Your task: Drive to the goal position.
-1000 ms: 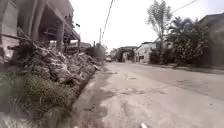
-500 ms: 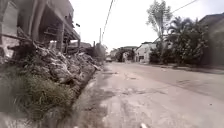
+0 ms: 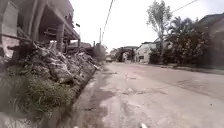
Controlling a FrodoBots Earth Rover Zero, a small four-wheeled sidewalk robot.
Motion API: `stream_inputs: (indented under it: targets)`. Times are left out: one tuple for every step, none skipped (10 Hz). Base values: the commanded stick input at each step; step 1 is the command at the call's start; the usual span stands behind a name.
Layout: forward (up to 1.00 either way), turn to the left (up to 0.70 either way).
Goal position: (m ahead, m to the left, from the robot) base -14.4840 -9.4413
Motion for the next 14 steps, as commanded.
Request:
stream_inputs:
  targets:
    - [0.04, 0.00]
    - [0.04, 0.00]
    - [0.04, 0.00]
    - [0.04, 0.00]
    - [0.04, 0.00]
    - [0.05, 0.00]
    - [0.04, 0.00]
    - [0.05, 0.00]
    - [0.05, 0.00]
    - [0.05, 0.00]
    - [0.04, 0.00]
    - [0.04, 0.00]
    - [0.04, 0.00]
    - [0.04, 0.00]
